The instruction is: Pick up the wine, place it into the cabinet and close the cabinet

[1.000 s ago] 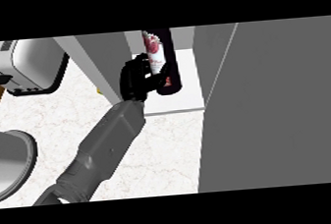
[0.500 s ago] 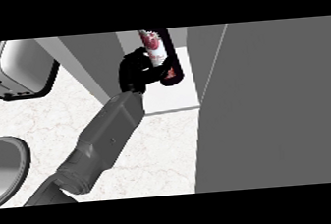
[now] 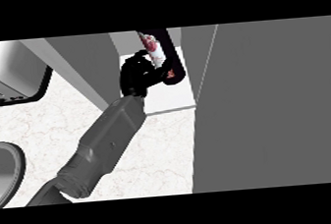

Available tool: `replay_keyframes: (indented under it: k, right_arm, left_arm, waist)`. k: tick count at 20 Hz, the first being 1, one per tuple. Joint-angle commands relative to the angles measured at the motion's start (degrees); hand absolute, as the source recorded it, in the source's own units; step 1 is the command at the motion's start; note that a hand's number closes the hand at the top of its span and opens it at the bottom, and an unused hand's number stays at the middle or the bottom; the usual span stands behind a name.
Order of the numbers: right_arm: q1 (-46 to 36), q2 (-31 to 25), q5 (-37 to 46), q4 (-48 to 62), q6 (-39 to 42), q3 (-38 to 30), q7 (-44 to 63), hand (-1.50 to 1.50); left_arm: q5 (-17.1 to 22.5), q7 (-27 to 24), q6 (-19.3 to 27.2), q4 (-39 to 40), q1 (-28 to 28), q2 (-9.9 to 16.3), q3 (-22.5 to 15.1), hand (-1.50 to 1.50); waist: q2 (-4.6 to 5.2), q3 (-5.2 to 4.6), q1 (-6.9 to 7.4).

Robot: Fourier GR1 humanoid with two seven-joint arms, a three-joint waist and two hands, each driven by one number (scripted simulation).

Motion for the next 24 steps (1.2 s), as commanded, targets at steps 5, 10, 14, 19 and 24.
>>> replay_keyframes:
  k: [5,10,14,19,24]
  right_arm:
    - [-1.8,0.1,0.0,2.7,0.7,0.9,-0.9,-1.5]
    - [-3.9,-0.2,-1.3,4.0,0.8,-0.5,-0.9,-1.5]
    - [-1.6,0.9,0.7,3.1,0.3,1.5,-1.7,-1.5]
    - [-0.1,-0.8,-1.1,2.8,2.4,0.3,-2.4,-1.5]
    - [-0.5,0.5,0.6,2.1,0.6,1.3,-1.8,-1.5]
  left_arm:
    - [3.3,-0.1,2.5,-3.1,1.4,0.0,-5.0,1.5]
    - [7.3,-2.7,4.1,-6.4,2.9,0.0,-6.6,1.5]
    - [10.5,-4.6,6.0,-7.0,1.9,0.0,-6.9,1.5]
    - [13.6,-6.4,5.7,-6.4,1.2,0.0,-7.5,-1.5]
    - [16.7,-7.6,8.5,-7.3,0.8,0.0,-9.7,-1.5]
  waist:
    - [0.34,0.01,-1.54]
    - [0.49,-0.02,-2.09]
    - [0.29,-0.01,-1.99]
    - [0.47,0.04,-2.18]
    - [0.2,0.02,-1.79]
